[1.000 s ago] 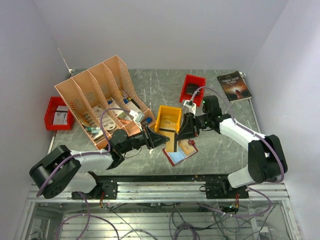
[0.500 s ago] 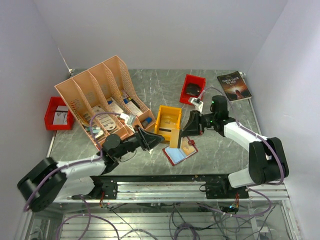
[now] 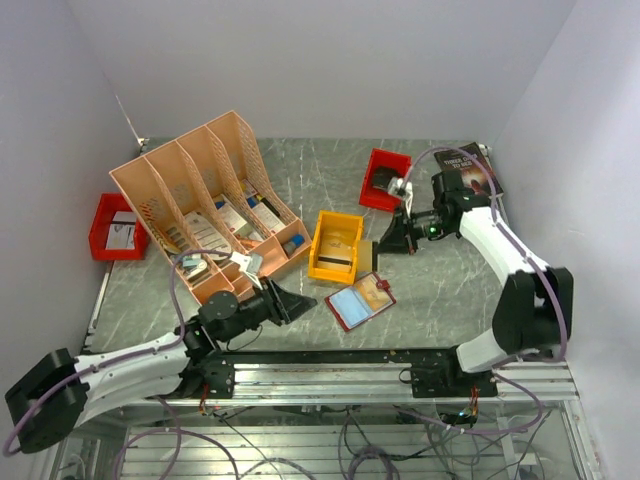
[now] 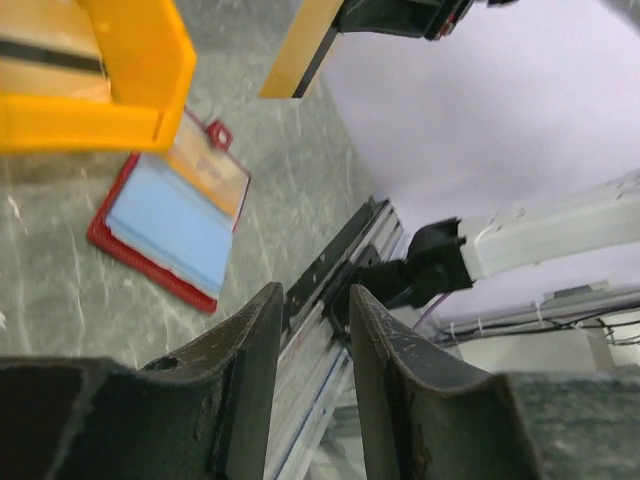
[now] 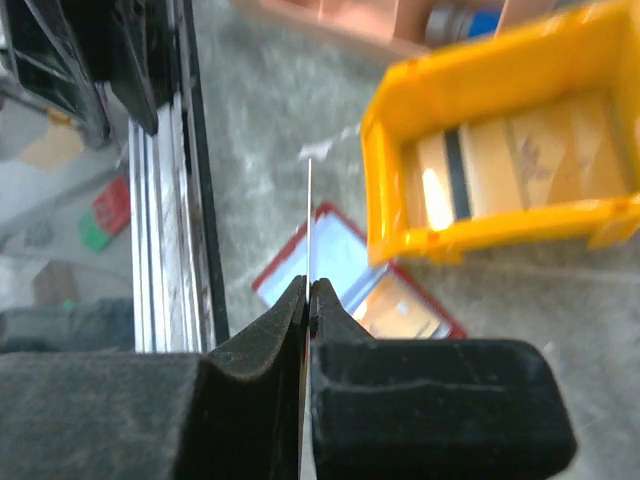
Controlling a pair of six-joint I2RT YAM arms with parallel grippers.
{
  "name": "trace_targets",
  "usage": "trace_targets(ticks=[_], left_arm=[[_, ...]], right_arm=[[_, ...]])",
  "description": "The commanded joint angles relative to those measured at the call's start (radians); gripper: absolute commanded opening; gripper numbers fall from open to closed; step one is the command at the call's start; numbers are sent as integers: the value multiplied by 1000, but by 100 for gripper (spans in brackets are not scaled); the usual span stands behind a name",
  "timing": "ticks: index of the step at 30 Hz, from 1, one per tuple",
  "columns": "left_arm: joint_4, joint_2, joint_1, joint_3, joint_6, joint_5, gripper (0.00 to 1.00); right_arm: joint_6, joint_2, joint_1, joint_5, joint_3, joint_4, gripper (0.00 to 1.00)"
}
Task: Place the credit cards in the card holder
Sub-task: Pick up the credit card from the storage box, then move the storage box to the center of the board.
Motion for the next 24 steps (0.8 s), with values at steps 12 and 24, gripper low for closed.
trace_targets(ticks=[12, 24], left_arm=[[-62, 481, -134, 205, -31, -318, 15], [-129, 772, -134, 386, -112, -501, 7]], right_arm=[[-231, 124, 22, 190, -38, -320, 0], [-200, 152, 20, 168, -21, -290, 0]])
